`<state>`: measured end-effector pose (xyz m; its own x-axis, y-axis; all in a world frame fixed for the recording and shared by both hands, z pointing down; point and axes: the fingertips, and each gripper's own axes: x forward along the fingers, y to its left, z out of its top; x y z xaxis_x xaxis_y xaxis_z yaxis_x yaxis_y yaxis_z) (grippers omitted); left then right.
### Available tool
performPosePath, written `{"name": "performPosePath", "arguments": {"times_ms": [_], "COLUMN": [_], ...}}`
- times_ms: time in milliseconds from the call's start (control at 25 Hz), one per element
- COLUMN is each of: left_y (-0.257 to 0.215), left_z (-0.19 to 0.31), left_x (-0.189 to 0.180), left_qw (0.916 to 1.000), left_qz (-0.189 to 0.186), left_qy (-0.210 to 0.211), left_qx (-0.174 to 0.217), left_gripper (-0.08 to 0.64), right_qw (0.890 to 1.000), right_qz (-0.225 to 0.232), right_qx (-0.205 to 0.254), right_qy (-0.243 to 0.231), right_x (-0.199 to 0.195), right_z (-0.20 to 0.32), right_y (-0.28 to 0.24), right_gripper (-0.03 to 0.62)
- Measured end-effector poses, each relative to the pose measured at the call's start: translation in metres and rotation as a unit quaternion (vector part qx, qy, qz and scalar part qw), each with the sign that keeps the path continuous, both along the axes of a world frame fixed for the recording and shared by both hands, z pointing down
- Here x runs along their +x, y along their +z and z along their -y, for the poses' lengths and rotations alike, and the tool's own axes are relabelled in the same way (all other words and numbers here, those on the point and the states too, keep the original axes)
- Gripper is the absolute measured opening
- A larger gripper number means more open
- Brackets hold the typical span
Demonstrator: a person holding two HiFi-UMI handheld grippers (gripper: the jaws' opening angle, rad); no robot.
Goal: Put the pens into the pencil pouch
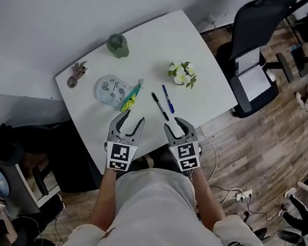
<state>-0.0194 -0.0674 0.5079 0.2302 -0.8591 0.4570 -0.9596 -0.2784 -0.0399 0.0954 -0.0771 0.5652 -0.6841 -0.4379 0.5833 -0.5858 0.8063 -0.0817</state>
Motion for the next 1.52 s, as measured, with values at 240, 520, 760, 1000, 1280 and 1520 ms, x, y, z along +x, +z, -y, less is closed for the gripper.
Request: {"name": "performPosePath", "arguments": {"times_ms": [240,520,760,1000,1280,1520], "left_y": [0.029,0.061,0.085,0.1,0.111,0.117], "left_z": [0.008,0.025,0.034,0.038,0.043,0.042], "left_x": [0.008,0.018,0.027,0.027,0.027,0.029], "left_qw": [0.9994,0.9972,0.9935,0.9904,0.9879,0.9864], "left_qz": [-0.003,-0.017,-0.024,-0.031,-0.039,-0.046], "left_qy": [0.014,0.042,0.075,0.092,0.107,0.113], "left_qx": [-0.032,-0.06,-0.083,-0.098,-0.106,-0.11], "left_gripper": [0.206,0.201,0.198,0.198,0.198,0.196], "right_qw": [0.999,0.996,0.993,0.989,0.985,0.984], "right_qz": [-0.03,-0.066,-0.091,-0.116,-0.144,-0.152], "right_qx": [-0.029,-0.053,-0.074,-0.088,-0.092,-0.086], "right_qy": [-0.008,-0.005,0.004,0.002,0.019,0.028], "right_x": [-0.003,-0.006,-0.012,-0.019,-0.022,-0.02], "right_z": [0.004,0.011,0.014,0.013,0.013,0.012], "right_y": [0.034,0.065,0.09,0.11,0.127,0.132], "right_gripper": [0.146,0.138,0.131,0.121,0.089,0.048]}}
